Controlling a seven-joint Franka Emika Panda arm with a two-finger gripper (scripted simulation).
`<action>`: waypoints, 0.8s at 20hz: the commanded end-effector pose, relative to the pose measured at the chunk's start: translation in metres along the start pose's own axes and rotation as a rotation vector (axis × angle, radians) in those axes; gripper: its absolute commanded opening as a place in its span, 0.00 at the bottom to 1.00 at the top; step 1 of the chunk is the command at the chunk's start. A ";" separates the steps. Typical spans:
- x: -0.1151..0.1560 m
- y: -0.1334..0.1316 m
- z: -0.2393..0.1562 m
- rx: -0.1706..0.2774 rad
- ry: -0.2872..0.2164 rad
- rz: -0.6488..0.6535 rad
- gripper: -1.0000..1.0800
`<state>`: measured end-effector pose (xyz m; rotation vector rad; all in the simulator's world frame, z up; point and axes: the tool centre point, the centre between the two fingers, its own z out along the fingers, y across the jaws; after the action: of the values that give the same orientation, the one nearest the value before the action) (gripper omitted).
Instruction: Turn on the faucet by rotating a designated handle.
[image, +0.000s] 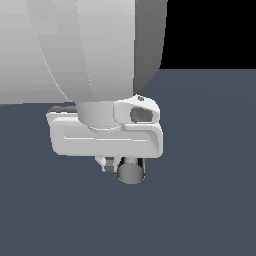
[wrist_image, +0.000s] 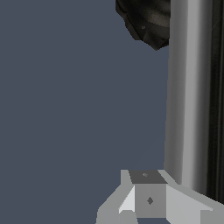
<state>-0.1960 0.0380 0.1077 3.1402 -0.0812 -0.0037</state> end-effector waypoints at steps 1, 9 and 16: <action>0.003 0.021 0.000 0.001 0.002 0.025 0.00; 0.005 0.058 0.000 0.001 0.002 0.025 0.00; 0.007 0.090 0.000 0.001 0.002 0.025 0.00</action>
<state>-0.2011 -0.0384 0.1059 3.1415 -0.0992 -0.0211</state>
